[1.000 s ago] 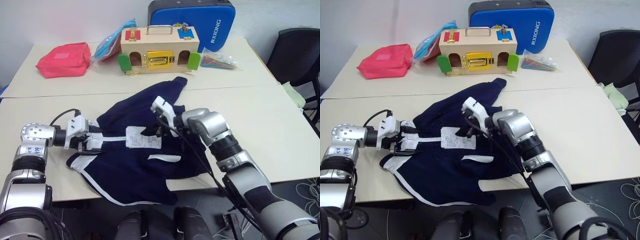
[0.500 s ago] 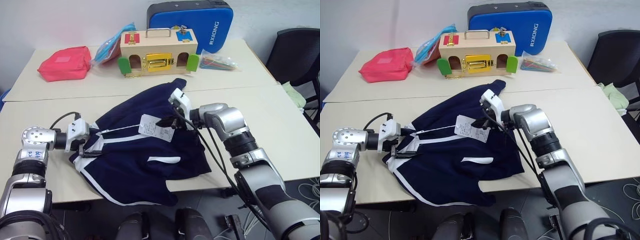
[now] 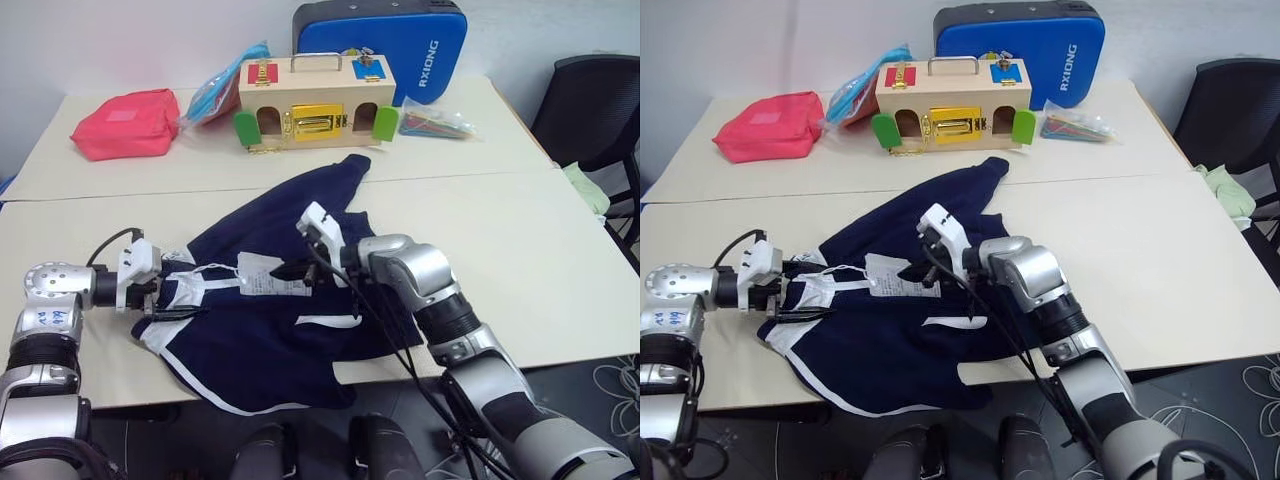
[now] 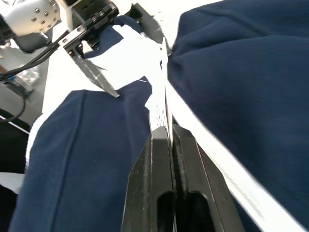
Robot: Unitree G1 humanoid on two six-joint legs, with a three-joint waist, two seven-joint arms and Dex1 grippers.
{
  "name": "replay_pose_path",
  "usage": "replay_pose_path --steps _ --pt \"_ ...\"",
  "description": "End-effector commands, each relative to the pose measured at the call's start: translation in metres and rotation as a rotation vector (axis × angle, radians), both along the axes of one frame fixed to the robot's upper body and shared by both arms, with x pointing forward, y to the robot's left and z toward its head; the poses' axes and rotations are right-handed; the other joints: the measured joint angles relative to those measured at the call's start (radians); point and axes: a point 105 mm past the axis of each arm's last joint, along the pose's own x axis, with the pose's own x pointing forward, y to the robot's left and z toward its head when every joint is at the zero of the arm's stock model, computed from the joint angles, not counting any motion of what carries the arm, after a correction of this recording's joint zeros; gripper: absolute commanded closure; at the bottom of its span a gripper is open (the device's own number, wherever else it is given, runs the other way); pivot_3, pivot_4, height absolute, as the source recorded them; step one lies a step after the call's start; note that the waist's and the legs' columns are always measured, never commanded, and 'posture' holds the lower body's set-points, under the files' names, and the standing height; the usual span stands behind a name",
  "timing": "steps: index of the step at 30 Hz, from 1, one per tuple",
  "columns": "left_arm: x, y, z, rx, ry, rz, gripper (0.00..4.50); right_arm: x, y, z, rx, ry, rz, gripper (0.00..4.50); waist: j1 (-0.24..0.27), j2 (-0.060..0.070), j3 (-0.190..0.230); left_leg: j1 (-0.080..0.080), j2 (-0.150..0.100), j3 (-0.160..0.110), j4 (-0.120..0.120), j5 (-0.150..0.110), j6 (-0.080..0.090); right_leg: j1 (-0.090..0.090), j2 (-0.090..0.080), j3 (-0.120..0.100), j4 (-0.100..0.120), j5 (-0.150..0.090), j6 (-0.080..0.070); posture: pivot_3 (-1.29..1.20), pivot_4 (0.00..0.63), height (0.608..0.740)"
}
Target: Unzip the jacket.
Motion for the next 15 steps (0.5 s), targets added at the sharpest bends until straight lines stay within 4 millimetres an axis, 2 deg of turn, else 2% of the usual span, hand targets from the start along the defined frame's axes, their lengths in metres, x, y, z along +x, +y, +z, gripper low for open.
replay_pose_path --steps 1,8,12,15 --pt "-0.0016 0.0085 0.0162 0.018 -0.077 0.002 0.00 -0.0019 0.0010 0.0132 0.037 -0.036 0.012 4.45 0.000 0.000 0.000 0.000 0.000 0.000 0.000 0.000 0.000 0.000 0.000 0.000 0.000 0.000 0.000 0.00 0.150 0.740" --pt "-0.0024 0.0114 0.0251 0.005 -0.070 -0.006 0.00 0.0021 -0.0026 0.0136 0.039 -0.038 -0.008 4.45 0.001 -0.001 0.000 -0.001 0.000 0.000 0.000 0.000 0.000 0.000 0.000 0.000 -0.001 0.000 0.000 0.00 0.150 0.740" --pt "-0.0010 0.0084 0.0238 0.000 -0.082 -0.011 0.80 0.0008 -0.0021 0.0117 0.040 -0.031 -0.008 4.50 0.001 -0.001 0.000 -0.001 0.000 0.000 0.000 0.000 0.000 0.000 0.000 -0.001 -0.001 0.000 0.000 0.00 0.150 0.740" --pt "0.0004 0.0076 0.0228 -0.002 -0.082 -0.004 1.76 0.0006 -0.0029 0.0106 0.037 -0.028 -0.010 4.50 0.000 -0.001 0.000 -0.001 0.000 0.000 0.000 0.000 0.000 -0.001 0.000 0.000 -0.001 0.000 0.000 0.00 0.150 0.740"
